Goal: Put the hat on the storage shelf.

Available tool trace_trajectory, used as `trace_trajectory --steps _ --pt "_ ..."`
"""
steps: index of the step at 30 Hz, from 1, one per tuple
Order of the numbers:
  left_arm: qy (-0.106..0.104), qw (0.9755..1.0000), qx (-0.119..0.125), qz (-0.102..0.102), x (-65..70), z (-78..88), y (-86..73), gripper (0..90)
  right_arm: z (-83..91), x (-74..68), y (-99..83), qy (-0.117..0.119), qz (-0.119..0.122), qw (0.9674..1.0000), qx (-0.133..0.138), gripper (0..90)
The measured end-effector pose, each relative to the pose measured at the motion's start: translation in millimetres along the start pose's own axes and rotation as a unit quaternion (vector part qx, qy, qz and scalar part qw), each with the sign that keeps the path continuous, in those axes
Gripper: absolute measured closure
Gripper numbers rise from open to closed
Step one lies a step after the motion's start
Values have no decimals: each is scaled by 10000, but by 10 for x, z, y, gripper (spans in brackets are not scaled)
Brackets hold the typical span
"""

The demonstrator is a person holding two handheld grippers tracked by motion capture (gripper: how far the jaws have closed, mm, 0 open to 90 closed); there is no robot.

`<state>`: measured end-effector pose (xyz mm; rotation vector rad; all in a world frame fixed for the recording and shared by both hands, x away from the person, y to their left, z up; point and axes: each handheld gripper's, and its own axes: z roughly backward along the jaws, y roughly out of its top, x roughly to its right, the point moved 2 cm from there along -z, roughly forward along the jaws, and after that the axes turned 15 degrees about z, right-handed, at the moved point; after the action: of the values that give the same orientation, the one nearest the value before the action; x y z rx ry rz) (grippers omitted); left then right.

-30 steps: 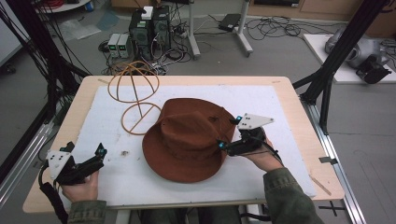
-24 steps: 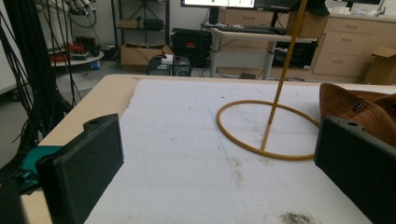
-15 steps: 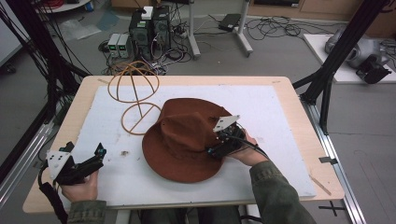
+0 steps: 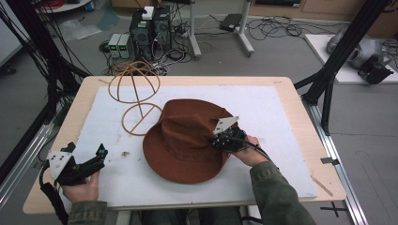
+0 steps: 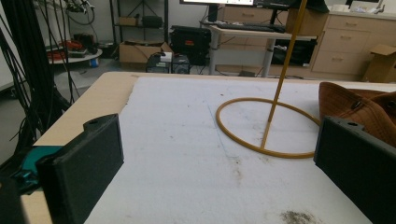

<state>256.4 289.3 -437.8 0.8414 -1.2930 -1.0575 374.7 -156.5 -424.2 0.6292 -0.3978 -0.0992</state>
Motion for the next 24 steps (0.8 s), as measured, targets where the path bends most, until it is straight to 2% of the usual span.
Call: trace_trajectory --steps 4,8,10,16,20,22,23,24 --pt "0 10000 -17 -4 -5 -4 -2 18 12 -6 4 124 -159 9998 -2 892" --pt "-4 10000 -11 2 -5 -4 -1 18 18 -23 23 68 -12 10000 -48 893" --pt "-5 10000 -9 4 -6 -4 -1 18 16 -26 23 51 -38 10000 -17 893" --pt "2 10000 10 18 -11 -2 1 18 44 -29 -7 47 -213 9996 160 894" --pt "0 10000 10 24 -10 -1 2 18 65 -34 3 67 -231 9994 244 893" --pt "1 10000 14 26 -10 0 2 18 97 -36 8 10 -245 9992 328 893" --pt "0 10000 9 25 -11 1 2 18 165 -29 9 -17 -341 9983 470 893" --pt "-2 10000 9 28 -12 0 2 18 165 -29 9 -17 -341 9983 470 893"
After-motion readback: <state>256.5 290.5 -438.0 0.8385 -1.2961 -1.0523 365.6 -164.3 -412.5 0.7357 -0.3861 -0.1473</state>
